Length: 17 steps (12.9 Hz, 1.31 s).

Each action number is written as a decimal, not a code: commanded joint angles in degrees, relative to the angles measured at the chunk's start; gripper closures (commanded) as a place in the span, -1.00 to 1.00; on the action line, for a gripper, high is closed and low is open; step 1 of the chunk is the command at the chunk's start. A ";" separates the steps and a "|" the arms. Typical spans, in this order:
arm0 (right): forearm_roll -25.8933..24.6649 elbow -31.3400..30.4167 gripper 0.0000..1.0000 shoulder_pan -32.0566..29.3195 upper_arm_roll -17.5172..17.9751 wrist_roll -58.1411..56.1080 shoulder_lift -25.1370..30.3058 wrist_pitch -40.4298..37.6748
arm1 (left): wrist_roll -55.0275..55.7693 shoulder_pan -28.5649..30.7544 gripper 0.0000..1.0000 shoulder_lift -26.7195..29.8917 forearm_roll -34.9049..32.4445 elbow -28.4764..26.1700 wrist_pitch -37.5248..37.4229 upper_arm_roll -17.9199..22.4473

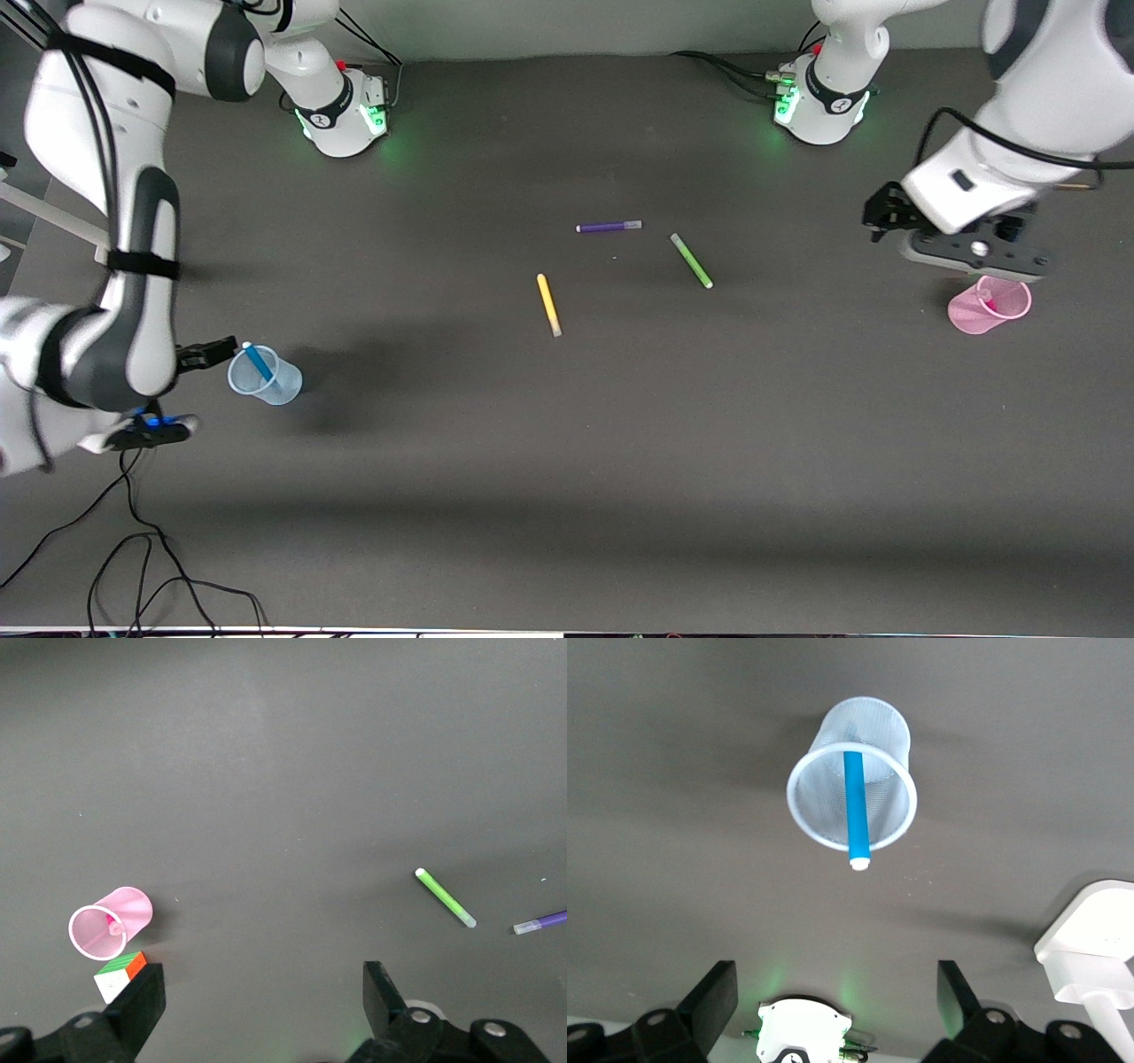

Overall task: Place pink and blue markers in matching cups
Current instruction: 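Open the right gripper to drop the blue marker into the clear cup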

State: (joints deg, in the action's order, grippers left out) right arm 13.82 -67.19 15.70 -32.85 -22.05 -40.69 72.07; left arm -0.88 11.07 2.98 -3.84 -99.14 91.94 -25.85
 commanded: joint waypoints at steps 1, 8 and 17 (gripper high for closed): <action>0.59 -1.01 -0.99 -0.05 -0.46 5.66 6.65 -0.44 | 1.41 -0.96 -0.98 -1.57 -0.65 2.11 -0.98 0.53; -3.18 -12.67 -1.00 5.04 -0.55 13.44 22.82 6.82 | 1.58 -0.60 -0.98 -1.66 2.17 2.55 -2.29 1.15; -10.74 -24.57 -1.00 1.58 10.64 19.59 36.46 18.19 | 2.64 -18.80 -0.98 -1.49 3.93 2.46 -2.29 21.63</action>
State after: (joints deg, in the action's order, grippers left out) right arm 5.66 -89.78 22.46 -29.55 -4.71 -8.23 88.96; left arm 0.04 -6.24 1.94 -0.74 -98.19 91.27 -5.65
